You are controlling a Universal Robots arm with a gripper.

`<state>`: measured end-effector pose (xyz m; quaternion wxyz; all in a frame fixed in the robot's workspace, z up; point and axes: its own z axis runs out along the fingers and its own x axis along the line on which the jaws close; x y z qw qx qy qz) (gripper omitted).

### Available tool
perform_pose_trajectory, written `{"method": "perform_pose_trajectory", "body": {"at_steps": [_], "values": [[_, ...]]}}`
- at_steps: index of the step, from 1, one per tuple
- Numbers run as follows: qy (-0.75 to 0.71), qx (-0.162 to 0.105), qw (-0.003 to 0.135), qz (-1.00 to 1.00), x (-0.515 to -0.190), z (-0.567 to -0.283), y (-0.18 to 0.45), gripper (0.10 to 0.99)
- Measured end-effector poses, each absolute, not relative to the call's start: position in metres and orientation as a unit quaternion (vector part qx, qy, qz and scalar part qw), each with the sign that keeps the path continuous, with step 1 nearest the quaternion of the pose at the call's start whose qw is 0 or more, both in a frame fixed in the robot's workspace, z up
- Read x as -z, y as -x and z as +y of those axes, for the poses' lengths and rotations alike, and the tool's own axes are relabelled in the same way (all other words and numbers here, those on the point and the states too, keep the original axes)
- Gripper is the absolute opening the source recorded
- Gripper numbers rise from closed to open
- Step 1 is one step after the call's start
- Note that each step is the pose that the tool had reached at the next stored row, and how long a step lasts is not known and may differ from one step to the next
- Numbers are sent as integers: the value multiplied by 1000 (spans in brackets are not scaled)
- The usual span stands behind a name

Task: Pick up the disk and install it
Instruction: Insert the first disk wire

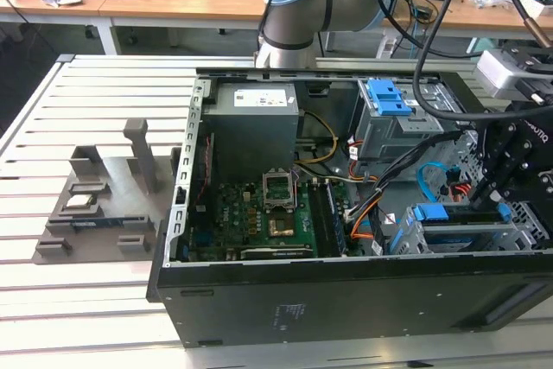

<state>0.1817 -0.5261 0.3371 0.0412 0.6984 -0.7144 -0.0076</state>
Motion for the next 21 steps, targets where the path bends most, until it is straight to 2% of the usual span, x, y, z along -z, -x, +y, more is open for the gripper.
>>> {"method": "perform_pose_trajectory", "body": {"at_steps": [5,6,8,10,11,13,21], "values": [[-698,8,41,-714,-336,-526,-182,176],[-698,8,41,-714,-336,-526,-182,239],[-698,8,41,-714,-336,-526,-182,239],[-698,8,41,-714,-350,-526,-182,239],[-698,7,41,-714,-359,-525,-182,227],[-698,7,42,-714,-375,-525,-182,106],[-698,7,42,-714,-386,-525,-182,106]]}}
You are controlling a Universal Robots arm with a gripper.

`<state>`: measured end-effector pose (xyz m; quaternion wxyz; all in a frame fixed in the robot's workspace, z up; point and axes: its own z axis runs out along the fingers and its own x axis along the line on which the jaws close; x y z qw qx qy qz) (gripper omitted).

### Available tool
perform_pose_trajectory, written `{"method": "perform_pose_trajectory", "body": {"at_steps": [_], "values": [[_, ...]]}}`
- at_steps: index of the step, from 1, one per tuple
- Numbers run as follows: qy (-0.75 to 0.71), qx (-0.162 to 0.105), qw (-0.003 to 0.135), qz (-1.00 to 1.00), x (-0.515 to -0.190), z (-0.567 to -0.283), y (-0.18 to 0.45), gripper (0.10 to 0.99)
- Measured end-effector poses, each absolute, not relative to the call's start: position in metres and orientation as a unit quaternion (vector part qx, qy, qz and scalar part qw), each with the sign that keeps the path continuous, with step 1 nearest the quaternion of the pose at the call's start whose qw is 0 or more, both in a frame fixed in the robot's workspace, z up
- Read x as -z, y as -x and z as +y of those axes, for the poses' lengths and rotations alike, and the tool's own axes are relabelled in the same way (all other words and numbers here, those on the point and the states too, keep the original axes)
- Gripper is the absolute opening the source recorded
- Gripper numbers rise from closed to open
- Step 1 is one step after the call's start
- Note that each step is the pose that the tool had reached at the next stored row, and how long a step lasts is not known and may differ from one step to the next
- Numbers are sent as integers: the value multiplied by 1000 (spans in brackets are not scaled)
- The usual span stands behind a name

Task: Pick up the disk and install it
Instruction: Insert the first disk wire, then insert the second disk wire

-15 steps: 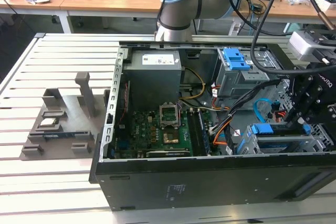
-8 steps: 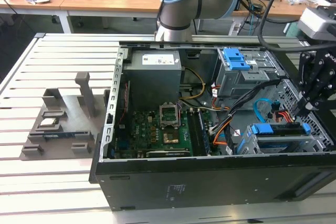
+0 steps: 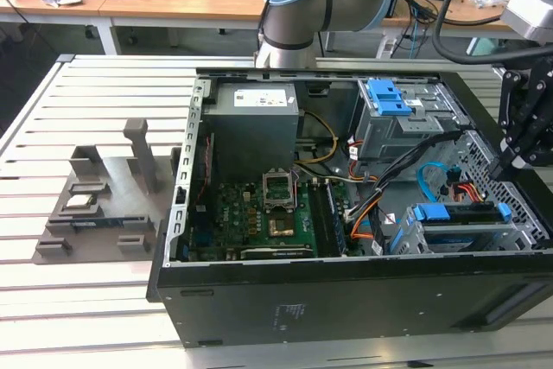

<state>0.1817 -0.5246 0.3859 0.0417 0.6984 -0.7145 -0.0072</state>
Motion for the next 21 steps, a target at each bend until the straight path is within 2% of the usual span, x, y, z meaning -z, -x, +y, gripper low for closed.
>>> {"method": "perform_pose_trajectory", "body": {"at_steps": [10,11,12,13,21], "values": [[-698,7,42,-714,-386,-525,-182,114],[-698,7,42,-714,-386,-525,-182,235],[-698,7,42,-714,-386,-525,-182,294],[-698,7,42,-714,-386,-525,-182,420],[-698,7,42,-714,-382,-509,-159,420]]}}
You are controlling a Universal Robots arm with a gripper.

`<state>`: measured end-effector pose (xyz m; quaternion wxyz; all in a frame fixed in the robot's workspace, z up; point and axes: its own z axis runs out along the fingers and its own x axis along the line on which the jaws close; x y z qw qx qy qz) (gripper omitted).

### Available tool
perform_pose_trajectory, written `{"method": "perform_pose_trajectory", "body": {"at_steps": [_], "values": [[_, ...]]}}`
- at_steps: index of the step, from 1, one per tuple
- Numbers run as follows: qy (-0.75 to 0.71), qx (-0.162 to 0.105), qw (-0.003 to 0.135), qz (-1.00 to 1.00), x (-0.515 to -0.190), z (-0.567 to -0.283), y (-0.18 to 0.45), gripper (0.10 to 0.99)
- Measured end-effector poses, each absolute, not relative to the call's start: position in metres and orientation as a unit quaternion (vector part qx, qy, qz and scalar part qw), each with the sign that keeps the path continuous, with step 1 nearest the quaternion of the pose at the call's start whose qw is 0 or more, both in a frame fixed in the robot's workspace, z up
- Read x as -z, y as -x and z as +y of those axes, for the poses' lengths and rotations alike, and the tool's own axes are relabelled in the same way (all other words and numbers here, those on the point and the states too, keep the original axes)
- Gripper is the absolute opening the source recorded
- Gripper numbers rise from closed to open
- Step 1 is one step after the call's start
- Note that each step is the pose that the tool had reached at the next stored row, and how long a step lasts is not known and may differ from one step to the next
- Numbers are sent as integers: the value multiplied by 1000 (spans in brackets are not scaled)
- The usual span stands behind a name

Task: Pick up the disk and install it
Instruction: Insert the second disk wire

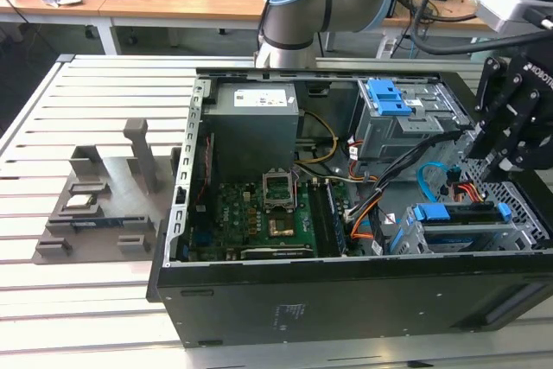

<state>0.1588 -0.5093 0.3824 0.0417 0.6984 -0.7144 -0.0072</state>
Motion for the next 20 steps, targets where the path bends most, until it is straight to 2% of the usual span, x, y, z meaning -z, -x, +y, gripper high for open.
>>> {"method": "perform_pose_trajectory", "body": {"at_steps": [4,10,11,12,13,14,20], "values": [[-704,7,42,-708,-368,-506,-144,420],[-708,7,42,-705,-367,-506,-144,408],[-708,7,42,-705,-367,-506,-144,275],[-708,7,42,-705,-367,-506,-144,216],[-708,7,42,-705,-367,-506,-144,216],[-708,7,42,-705,-367,-506,-144,161],[-708,7,42,-705,-367,-513,-144,161]]}}
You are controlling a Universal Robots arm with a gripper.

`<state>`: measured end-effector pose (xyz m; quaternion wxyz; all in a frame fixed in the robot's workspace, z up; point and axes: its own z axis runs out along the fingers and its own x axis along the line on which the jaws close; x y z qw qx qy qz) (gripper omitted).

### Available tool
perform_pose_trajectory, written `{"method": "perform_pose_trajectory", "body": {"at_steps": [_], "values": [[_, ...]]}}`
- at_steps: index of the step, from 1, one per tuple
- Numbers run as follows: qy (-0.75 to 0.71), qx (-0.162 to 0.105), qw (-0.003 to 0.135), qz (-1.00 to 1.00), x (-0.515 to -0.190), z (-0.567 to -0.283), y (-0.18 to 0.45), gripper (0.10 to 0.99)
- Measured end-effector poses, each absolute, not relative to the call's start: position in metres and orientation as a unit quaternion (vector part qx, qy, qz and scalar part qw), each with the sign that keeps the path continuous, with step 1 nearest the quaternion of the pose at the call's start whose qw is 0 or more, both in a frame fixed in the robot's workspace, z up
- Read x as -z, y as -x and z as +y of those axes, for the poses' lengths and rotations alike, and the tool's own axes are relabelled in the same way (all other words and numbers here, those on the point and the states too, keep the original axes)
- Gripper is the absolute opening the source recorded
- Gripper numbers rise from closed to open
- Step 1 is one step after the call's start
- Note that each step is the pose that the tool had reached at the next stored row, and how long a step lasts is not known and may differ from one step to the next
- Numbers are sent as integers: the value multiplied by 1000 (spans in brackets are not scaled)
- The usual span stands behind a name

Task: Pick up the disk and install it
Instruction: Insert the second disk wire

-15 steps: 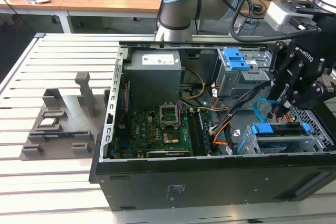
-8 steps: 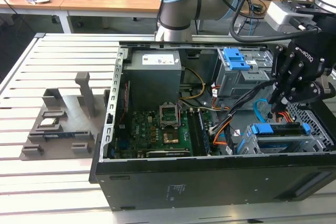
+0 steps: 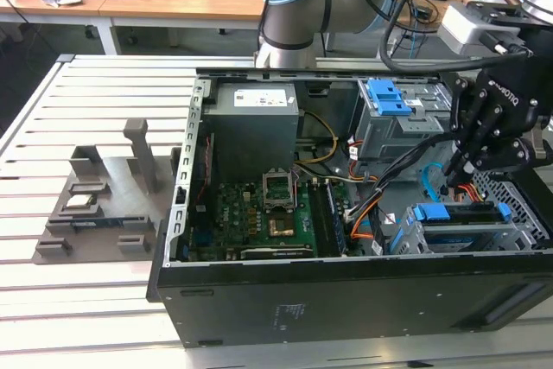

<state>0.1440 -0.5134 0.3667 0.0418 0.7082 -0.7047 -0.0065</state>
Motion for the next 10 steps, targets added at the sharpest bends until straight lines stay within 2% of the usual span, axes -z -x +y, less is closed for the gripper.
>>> {"method": "perform_pose_trajectory", "body": {"at_steps": [3,10], "values": [[-708,6,42,-705,-366,-528,-144,161],[-708,7,43,-705,-354,-529,-155,161]]}}
